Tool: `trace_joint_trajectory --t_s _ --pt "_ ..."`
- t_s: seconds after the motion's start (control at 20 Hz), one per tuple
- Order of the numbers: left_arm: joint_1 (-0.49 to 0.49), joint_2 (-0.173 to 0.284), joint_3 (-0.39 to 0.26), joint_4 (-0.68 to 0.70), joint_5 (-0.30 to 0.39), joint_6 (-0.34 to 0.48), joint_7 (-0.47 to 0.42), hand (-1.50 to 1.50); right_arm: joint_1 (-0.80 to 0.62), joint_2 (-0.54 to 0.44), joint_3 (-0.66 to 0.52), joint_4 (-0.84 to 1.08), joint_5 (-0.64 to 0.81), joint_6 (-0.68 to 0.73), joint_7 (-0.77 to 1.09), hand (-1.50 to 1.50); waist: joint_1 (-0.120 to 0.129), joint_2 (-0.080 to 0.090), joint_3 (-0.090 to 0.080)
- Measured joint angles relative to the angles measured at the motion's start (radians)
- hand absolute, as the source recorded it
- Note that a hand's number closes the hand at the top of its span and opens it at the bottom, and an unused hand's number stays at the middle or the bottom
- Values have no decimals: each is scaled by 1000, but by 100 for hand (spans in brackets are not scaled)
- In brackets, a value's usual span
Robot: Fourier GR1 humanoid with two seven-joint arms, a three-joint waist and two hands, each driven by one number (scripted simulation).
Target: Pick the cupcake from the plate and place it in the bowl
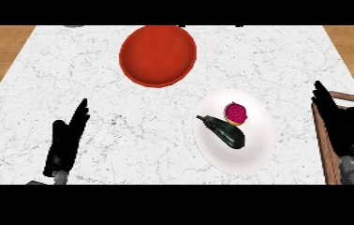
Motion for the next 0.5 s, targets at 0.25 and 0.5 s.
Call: trace_joint_trajectory --t_s 0.25,0.5 --pt "-94 39 49 -12 42 -105 -10 0 -85 70 59 -20 -49 125 -44 150 13 3 -6" --pt "-156 52 62 -42 102 -207 -11 0 -164 62 156 -26 114 155 -244 -150 29 -1 -12"
